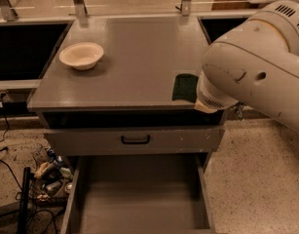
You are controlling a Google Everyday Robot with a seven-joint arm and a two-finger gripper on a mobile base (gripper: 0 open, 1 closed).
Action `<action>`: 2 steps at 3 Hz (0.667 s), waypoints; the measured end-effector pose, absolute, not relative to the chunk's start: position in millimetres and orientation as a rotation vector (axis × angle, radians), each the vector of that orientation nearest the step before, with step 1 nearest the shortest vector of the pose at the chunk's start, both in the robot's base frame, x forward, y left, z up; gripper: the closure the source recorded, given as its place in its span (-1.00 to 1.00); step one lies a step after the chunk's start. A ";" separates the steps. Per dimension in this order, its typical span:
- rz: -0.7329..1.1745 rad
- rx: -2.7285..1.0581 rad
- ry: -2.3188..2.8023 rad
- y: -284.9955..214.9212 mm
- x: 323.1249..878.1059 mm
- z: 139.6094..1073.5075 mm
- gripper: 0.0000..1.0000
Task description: Pick sponge from middle drawer and place on counter
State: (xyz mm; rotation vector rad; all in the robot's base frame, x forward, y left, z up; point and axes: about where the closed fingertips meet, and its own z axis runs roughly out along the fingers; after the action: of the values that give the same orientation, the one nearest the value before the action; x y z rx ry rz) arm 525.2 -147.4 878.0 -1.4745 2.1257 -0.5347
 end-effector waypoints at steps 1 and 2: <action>-0.535 -1.474 2.126 -147.4 525.2 878.0 1.00; -0.502 -1.487 2.124 -149.0 549.1 879.3 1.00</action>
Offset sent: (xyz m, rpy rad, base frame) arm 0.0666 -0.0048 0.0053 0.0479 0.0367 0.0381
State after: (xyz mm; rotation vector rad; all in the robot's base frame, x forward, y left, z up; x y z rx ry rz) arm 549.1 -149.0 879.3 -1.4871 2.1241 -0.5018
